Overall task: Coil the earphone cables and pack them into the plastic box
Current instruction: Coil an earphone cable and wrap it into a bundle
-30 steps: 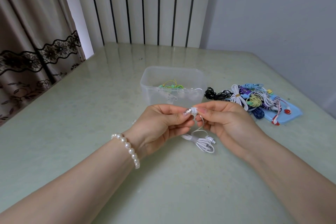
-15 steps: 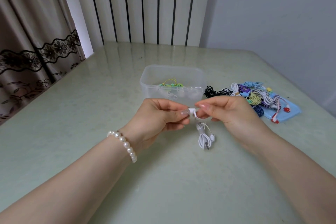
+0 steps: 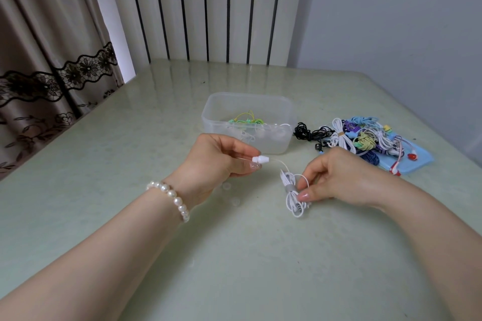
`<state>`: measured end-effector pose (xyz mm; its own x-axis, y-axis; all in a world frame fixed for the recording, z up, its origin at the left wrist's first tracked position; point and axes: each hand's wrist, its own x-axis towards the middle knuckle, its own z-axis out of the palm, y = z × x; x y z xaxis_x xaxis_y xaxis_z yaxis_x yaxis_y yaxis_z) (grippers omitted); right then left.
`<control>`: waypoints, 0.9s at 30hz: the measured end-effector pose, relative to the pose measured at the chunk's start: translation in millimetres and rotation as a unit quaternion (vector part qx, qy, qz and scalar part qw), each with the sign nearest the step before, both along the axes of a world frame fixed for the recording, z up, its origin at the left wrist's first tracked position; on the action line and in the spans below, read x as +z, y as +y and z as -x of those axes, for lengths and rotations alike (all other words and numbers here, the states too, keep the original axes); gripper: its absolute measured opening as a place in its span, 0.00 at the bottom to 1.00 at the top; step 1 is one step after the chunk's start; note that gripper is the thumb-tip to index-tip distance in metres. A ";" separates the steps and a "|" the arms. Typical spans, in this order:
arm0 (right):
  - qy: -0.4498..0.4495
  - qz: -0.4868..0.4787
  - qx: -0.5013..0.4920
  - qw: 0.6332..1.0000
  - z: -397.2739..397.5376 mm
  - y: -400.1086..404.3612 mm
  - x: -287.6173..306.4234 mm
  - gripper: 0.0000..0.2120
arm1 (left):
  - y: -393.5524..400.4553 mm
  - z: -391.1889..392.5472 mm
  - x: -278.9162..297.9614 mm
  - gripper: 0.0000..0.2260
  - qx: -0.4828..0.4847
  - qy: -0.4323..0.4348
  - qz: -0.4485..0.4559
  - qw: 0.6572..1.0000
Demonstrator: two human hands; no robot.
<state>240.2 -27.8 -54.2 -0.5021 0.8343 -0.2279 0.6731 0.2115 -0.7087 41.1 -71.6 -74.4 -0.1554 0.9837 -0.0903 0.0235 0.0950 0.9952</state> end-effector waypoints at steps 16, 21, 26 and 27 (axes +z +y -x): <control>-0.014 -0.079 0.010 0.997 -7.5 7.5 6.1 0.04 | 3.1 -2.6 -12.9 0.08 -0.010 0.258 -0.068 0.964; 0.169 -0.059 -0.063 0.982 -8.5 7.2 12.7 0.04 | -0.2 -5.6 -15.7 0.05 -0.021 0.371 -0.105 0.923; 0.208 -0.016 -0.045 0.977 -4.1 4.2 8.7 0.06 | -1.4 -5.5 -14.5 0.05 -0.043 0.413 -0.116 0.902; 0.224 -0.008 -0.043 0.974 -2.8 4.0 7.9 0.05 | -1.0 -4.0 -13.4 0.06 -0.046 0.423 -0.113 0.898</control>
